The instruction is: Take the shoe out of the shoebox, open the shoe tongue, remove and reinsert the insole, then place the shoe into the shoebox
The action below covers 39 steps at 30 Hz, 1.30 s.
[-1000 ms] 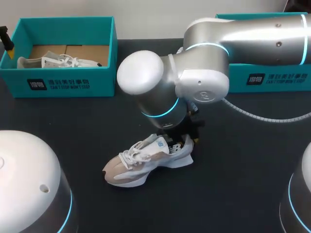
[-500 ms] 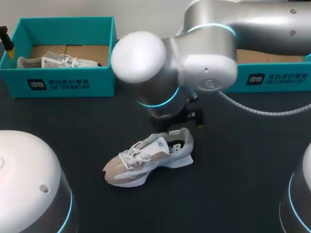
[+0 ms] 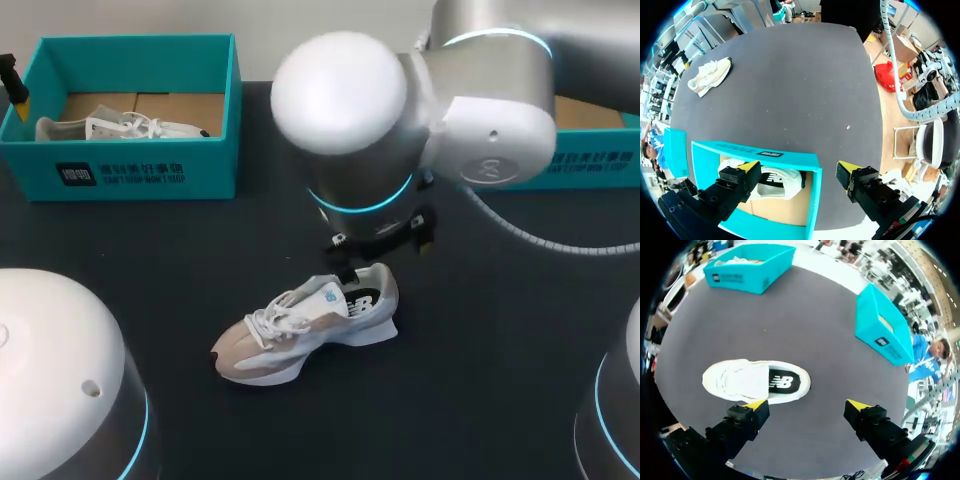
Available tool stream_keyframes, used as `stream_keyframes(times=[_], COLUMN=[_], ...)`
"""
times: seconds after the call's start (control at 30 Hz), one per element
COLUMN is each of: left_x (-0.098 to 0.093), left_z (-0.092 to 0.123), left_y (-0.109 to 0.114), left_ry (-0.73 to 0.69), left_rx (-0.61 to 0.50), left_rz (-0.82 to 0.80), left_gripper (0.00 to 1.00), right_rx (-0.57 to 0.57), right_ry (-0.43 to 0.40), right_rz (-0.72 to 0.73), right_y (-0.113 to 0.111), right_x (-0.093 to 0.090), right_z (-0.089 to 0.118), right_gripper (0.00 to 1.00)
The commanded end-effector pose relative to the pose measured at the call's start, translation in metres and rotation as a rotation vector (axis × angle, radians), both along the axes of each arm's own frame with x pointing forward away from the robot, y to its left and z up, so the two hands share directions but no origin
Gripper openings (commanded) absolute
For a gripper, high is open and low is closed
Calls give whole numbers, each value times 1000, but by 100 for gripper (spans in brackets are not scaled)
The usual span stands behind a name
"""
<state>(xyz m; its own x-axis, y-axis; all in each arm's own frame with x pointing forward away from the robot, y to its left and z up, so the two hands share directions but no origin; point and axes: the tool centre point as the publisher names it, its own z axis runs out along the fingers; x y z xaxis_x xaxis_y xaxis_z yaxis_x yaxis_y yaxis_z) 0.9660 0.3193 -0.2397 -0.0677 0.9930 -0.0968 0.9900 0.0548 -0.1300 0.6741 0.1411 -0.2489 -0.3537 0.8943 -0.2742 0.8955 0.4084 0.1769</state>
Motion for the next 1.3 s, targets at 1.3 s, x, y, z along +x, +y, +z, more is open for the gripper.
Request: stream_keyframes(times=[1.3], left_x=[-1], left_z=[0], left_y=[0], left_ry=[-2], left_rx=[2], left_rz=[-1], left_gripper=[100], right_rx=[-64], right_ry=[131], right_rz=[1451], right_y=[-10], right_x=[17], right_z=[10], right_gripper=[100])
